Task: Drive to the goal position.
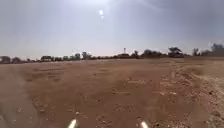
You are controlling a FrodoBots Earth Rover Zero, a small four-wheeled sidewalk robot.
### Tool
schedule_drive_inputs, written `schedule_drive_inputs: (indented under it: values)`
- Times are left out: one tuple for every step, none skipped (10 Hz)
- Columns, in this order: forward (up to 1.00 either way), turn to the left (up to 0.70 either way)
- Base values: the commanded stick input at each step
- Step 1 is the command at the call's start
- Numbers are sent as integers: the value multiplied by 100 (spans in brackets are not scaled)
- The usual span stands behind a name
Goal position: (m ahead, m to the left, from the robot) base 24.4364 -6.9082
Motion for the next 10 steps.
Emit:
schedule_drive_inputs:
  values:
    - [70, 0]
    - [70, 0]
    - [70, 0]
    - [70, 0]
    - [70, 0]
    - [70, 0]
    - [70, 0]
    - [70, 0]
    - [70, 0]
    - [70, 0]
